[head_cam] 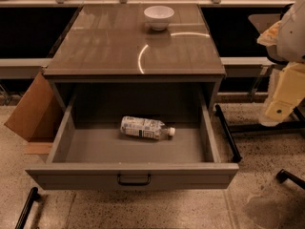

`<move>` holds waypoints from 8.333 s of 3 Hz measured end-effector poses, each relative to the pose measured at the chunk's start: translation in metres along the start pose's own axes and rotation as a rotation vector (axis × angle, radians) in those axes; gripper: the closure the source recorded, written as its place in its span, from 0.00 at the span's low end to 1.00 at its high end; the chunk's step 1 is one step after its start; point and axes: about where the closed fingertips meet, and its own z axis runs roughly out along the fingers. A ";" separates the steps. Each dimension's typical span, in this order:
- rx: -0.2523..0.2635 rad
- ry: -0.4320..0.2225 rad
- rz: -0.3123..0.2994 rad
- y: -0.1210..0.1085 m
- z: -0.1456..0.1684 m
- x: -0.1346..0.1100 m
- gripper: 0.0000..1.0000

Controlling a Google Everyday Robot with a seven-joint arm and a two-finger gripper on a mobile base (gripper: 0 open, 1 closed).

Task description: Pick blue plastic bottle from top drawer and place on counter

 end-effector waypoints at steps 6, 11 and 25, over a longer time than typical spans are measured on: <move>-0.179 -0.272 0.122 0.031 0.138 -0.083 0.00; -0.161 -0.305 0.171 0.007 0.289 -0.116 0.00; 0.017 -0.595 0.086 -0.079 0.204 -0.099 1.00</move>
Offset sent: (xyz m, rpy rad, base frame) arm 0.0113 0.0434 -0.0786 0.1377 0.1543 0.0508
